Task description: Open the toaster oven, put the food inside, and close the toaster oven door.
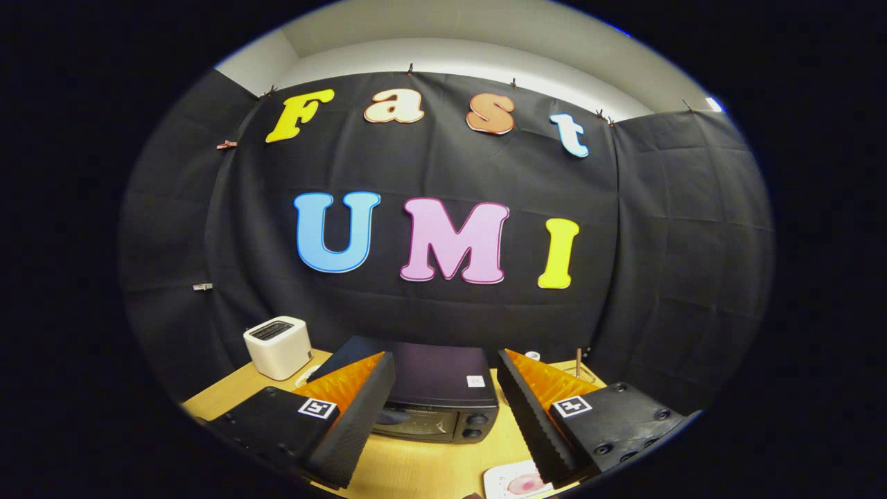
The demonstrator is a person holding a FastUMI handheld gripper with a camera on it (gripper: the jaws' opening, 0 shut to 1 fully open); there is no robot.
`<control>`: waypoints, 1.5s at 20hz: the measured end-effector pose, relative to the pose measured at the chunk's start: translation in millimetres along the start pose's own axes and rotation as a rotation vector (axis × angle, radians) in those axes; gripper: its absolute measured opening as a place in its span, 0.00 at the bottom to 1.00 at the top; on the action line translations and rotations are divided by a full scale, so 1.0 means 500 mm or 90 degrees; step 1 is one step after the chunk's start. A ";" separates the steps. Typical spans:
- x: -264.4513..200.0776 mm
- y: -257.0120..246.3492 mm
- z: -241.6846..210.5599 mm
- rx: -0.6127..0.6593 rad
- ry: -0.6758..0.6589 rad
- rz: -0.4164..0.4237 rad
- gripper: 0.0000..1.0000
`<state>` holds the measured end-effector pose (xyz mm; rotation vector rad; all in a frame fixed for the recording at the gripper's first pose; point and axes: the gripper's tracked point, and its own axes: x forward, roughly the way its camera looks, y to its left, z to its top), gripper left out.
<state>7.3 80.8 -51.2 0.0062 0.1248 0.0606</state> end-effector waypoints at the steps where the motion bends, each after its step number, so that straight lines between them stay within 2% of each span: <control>1: 0.010 0.017 -0.015 0.004 0.012 0.004 0.97; 10: 0.126 0.137 -0.230 0.076 0.188 -0.003 0.97; 17: 0.215 0.177 -0.333 0.069 0.265 -0.021 0.97; 20: 0.231 0.188 -0.365 0.056 0.296 -0.032 0.97; 23: 0.238 0.204 -0.356 0.024 0.289 -0.025 0.97; 30: 0.188 0.201 -0.377 0.029 0.297 -0.025 0.94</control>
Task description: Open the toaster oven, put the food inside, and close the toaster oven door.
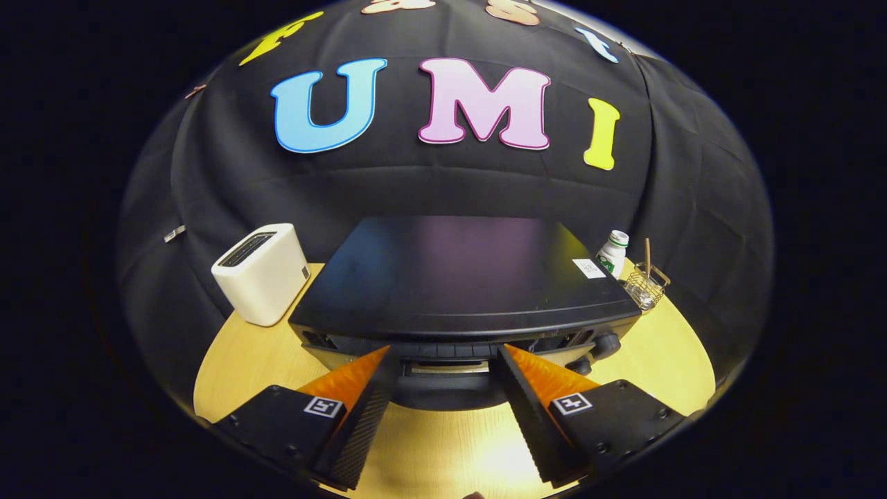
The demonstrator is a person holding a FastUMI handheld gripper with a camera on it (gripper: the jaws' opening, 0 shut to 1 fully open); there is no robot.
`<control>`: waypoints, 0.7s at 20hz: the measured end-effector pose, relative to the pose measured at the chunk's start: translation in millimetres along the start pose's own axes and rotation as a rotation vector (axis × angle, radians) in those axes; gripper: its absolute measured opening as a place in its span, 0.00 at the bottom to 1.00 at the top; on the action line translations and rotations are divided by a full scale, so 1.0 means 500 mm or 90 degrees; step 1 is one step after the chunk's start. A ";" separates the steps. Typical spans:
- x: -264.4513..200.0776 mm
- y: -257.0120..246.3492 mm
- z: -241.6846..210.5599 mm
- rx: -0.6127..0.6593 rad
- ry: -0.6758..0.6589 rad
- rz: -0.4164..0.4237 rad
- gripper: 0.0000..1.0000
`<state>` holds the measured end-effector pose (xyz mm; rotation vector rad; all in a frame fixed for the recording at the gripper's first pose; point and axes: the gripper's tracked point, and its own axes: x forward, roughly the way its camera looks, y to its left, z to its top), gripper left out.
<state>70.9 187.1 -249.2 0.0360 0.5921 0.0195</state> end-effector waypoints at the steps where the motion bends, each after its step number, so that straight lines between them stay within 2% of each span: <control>1: -0.009 -0.002 -0.011 0.003 0.002 -0.001 0.94; 8: -0.069 -0.003 -0.113 -0.001 0.023 -0.001 0.94; 14: -0.085 -0.002 -0.169 -0.009 0.050 0.006 0.94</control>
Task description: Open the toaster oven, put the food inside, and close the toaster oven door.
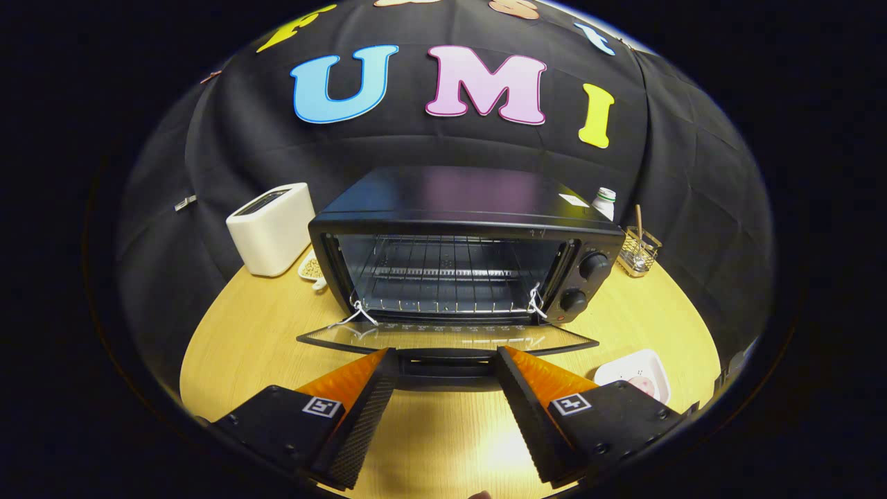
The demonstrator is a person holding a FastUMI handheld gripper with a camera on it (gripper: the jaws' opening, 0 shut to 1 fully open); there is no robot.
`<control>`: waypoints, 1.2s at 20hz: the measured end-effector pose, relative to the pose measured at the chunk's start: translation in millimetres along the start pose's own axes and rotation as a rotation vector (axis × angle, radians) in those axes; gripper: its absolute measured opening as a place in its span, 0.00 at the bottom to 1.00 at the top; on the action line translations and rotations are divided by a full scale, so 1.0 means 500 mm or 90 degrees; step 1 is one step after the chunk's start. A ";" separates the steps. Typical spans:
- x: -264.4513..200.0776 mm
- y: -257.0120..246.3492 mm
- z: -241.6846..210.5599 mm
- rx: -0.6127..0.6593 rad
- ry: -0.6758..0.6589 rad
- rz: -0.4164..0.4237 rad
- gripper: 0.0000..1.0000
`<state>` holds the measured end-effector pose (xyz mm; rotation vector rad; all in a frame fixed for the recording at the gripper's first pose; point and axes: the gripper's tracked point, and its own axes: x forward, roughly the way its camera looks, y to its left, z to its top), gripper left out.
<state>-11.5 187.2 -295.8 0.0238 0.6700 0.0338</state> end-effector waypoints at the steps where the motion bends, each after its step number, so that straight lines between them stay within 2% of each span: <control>1: 0.000 0.000 -0.007 0.000 0.006 0.002 0.94; 7: -0.003 0.001 -0.060 -0.009 0.044 0.016 0.96; 15: -0.008 -0.053 -0.166 0.006 0.116 0.015 0.99; 24: -0.018 -0.083 -0.195 0.003 0.136 0.032 0.99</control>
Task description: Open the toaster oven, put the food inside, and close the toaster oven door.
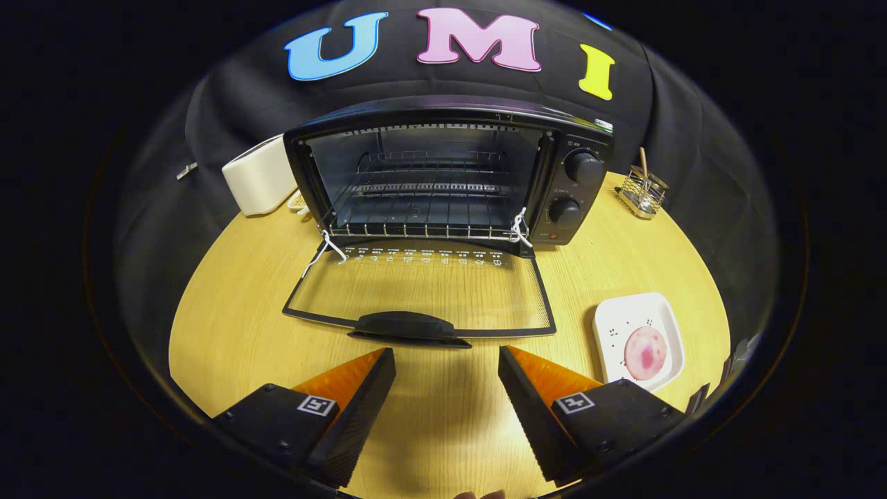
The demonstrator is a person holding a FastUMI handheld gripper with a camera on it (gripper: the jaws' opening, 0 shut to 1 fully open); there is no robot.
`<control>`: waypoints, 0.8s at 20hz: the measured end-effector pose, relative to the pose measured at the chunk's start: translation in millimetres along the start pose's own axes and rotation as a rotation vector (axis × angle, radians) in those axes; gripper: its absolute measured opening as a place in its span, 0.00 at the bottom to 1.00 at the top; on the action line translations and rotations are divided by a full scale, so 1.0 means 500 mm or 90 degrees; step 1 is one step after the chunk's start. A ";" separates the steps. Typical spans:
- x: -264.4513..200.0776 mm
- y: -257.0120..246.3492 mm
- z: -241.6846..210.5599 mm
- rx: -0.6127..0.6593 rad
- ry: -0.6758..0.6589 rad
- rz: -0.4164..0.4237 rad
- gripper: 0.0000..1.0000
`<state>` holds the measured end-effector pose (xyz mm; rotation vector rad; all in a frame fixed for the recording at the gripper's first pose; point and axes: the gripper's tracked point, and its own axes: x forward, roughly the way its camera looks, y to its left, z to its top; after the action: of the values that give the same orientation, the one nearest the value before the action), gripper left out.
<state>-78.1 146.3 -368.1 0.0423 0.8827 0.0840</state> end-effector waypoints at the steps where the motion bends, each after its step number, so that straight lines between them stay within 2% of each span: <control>1: 0.001 -0.001 -0.002 0.001 0.005 0.002 0.99; 4: -0.002 -0.006 0.005 0.004 0.007 0.022 0.99; 8: -0.061 -0.028 0.017 0.003 0.025 0.092 0.99; 11: -0.108 -0.107 0.023 -0.042 0.049 0.111 0.99; 16: -0.156 -0.261 0.048 -0.023 0.094 0.127 0.99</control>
<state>-101.3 9.0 -302.3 0.0909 1.0225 0.2920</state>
